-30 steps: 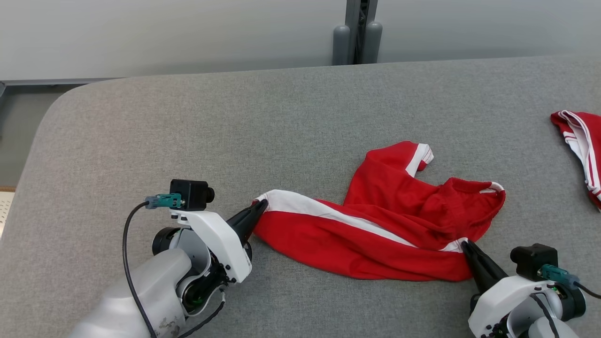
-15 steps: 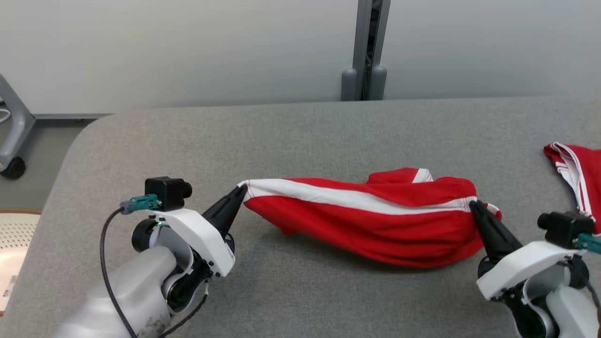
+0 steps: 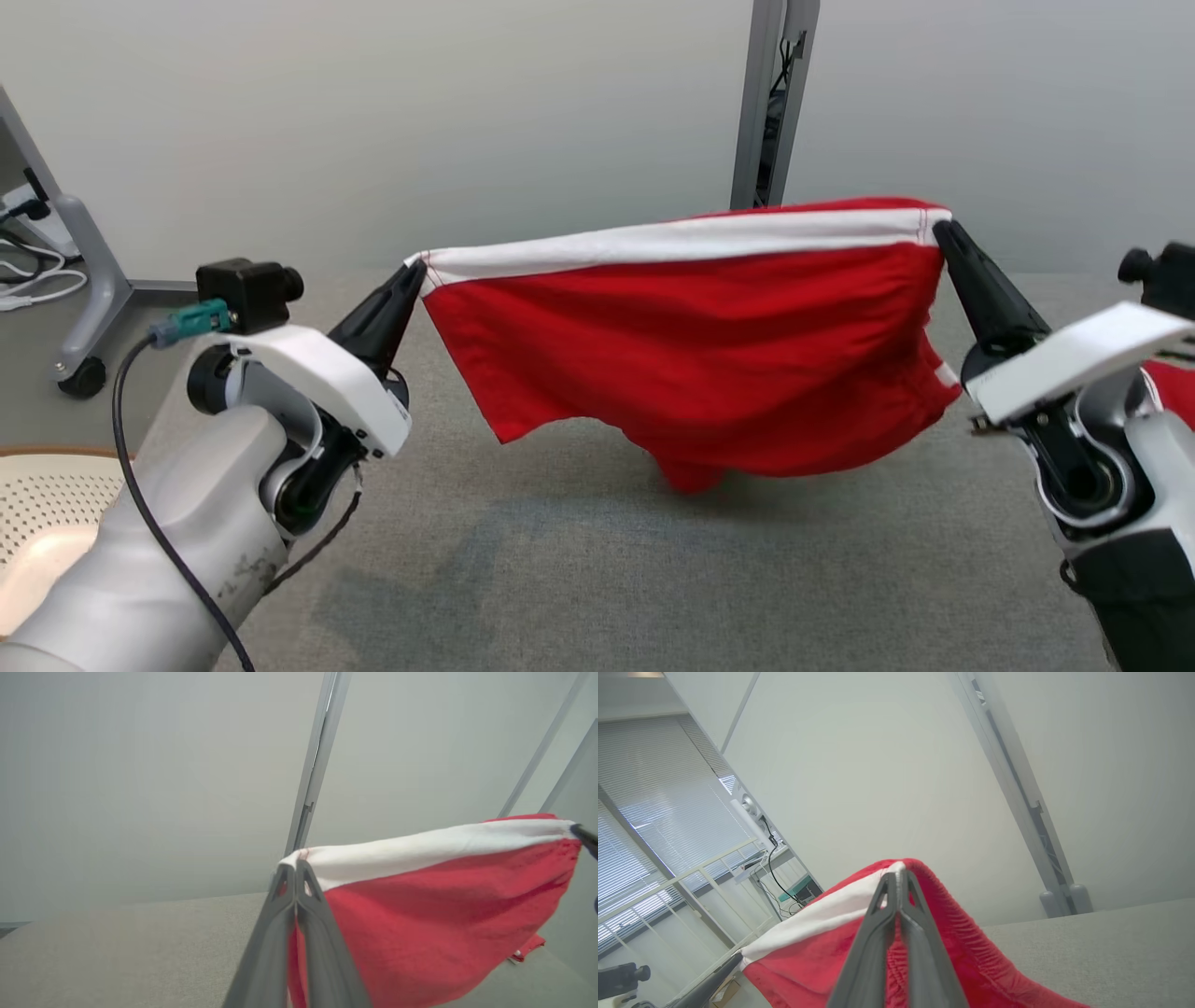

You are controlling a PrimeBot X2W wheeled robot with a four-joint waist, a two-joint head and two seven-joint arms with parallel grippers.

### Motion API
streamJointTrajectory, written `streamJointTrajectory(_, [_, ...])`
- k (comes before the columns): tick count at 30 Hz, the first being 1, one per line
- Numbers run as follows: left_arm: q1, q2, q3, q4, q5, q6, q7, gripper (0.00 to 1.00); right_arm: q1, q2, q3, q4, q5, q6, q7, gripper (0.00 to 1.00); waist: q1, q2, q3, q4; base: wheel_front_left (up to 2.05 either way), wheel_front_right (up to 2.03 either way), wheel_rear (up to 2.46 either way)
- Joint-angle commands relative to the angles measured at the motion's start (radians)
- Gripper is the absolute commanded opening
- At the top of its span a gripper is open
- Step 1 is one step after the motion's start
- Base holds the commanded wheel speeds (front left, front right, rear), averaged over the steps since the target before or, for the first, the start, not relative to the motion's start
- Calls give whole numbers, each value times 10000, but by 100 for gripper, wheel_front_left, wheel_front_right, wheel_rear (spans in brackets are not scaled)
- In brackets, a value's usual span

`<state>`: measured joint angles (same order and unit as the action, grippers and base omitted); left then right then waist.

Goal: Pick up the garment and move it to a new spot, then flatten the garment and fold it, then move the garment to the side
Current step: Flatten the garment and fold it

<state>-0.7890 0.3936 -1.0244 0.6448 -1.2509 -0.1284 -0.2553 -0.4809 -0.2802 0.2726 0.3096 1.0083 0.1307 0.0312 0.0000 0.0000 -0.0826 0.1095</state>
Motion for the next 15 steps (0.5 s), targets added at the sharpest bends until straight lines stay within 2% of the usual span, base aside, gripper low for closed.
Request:
streamJointTrajectory(1, [-223, 5, -36, 92, -9, -40, 72, 0, -188, 49, 33, 49, 158, 0, 74, 0, 0, 0, -95, 44, 0, 0, 0])
streamJointTrajectory(7, [-1020, -192, -49, 748, -213, -40, 355, 0, -1334, 371, 16, 500, 1436, 0, 682, 0, 0, 0, -353, 60, 0, 0, 0])
streamJointTrajectory(15, [-2061, -452, 212, 1483, -283, -40, 155, 0, -3083, 519, 35, 1793, 1945, 1, 1089, 0, 0, 0, -432, 29, 0, 0, 0])
